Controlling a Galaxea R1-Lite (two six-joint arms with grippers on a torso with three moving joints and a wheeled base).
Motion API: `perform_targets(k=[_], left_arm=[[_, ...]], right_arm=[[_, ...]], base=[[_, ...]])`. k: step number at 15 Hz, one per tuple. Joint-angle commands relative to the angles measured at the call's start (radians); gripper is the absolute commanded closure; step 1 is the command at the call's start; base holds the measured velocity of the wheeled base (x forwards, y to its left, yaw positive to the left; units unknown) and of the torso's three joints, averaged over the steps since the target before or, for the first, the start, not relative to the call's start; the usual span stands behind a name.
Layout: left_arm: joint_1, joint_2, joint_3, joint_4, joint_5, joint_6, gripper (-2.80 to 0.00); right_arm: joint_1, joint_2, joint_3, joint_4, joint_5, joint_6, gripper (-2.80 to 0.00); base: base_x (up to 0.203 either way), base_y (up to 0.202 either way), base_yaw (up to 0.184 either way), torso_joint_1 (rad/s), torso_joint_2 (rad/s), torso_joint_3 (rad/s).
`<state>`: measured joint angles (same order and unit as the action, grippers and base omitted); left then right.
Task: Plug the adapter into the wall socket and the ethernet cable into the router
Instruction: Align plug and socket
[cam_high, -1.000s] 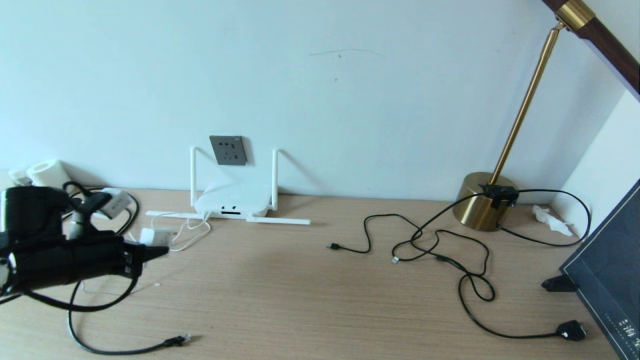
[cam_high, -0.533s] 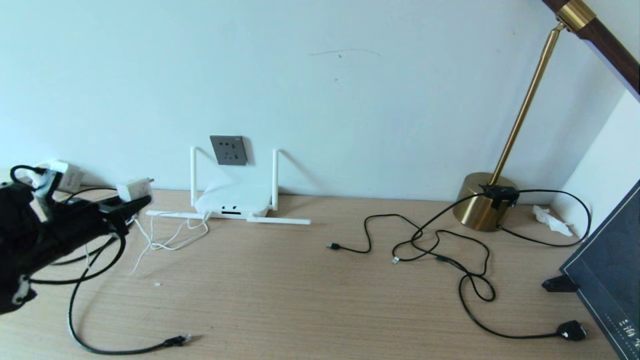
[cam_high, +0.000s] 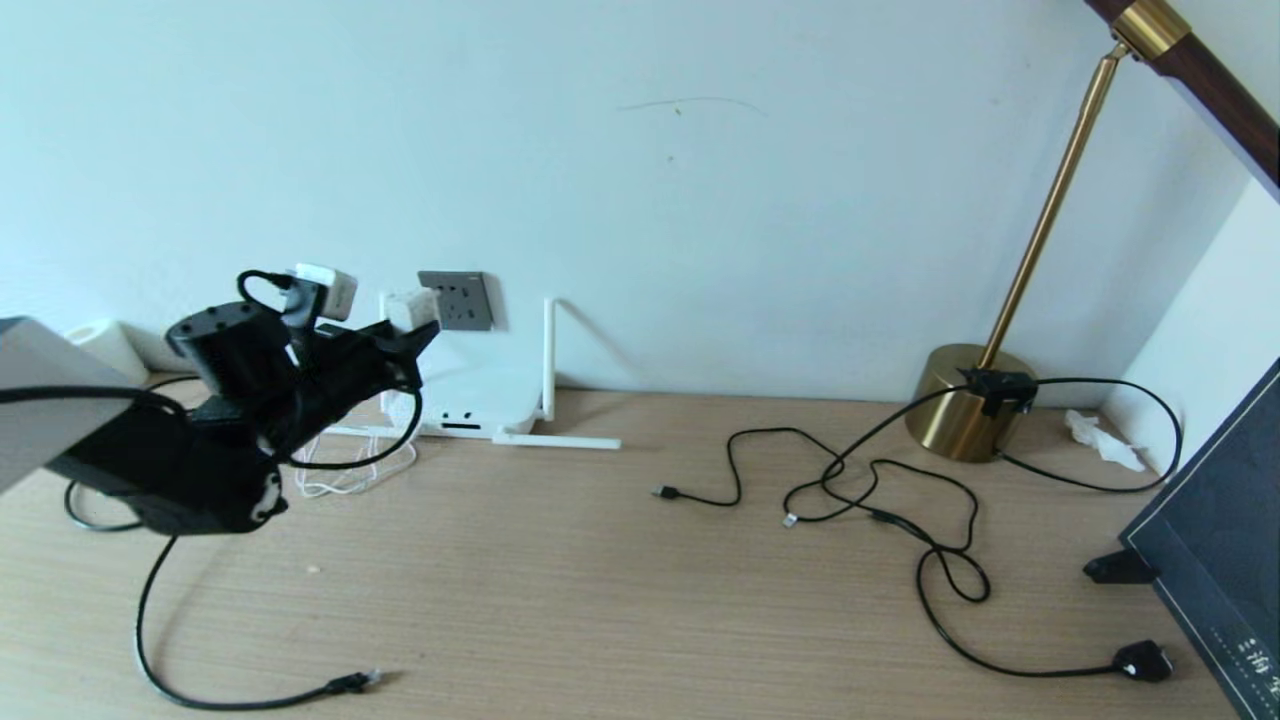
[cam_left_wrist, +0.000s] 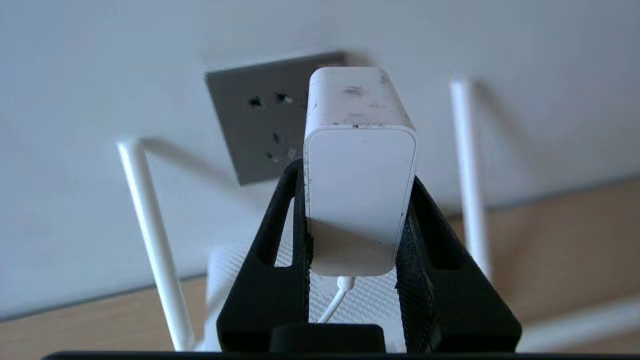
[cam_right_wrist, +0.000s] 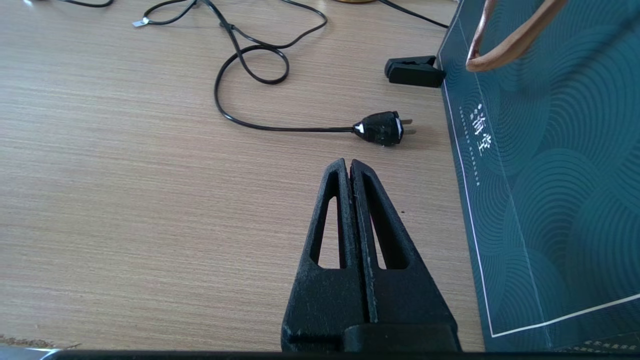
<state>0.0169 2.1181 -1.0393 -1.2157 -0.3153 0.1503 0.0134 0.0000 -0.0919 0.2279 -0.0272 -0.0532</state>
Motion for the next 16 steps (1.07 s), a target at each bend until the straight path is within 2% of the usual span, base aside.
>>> perform_targets(k=[1, 3, 5, 8, 16], left_arm=[[-0.048, 0.128, -0.11, -0.008, 0.088, 0.028, 0.0], [-0.05, 0.169, -0.135, -0.012, 0.113, 0.044, 0.0], [-0.049, 0.187, -0.138, -0.036, 0.173, 0.042, 0.0], [-0.048, 0.208, -0.154, -0.042, 0.183, 0.04, 0.0], [-0.043, 0.297, -0.341, -0.044, 0.18, -0.01, 0.0]], right_arm=[[0.0, 0.0, 0.0, 0.001, 0.0, 0.0, 0.0], [0.0, 0.0, 0.0, 0.001, 0.0, 0.0, 0.0], [0.0, 0.0, 0.0, 0.001, 0.0, 0.0, 0.0], [0.0, 0.0, 0.0, 0.001, 0.0, 0.0, 0.0], [0.0, 0.0, 0.0, 0.001, 0.0, 0.0, 0.0]], base=[[0.0, 0.0, 0.0, 0.0, 0.0, 0.0], [0.0, 0.0, 0.0, 0.0, 0.0, 0.0], [0.0, 0.0, 0.0, 0.0, 0.0, 0.0], [0.0, 0.0, 0.0, 0.0, 0.0, 0.0], [0.0, 0.0, 0.0, 0.0, 0.0, 0.0]])
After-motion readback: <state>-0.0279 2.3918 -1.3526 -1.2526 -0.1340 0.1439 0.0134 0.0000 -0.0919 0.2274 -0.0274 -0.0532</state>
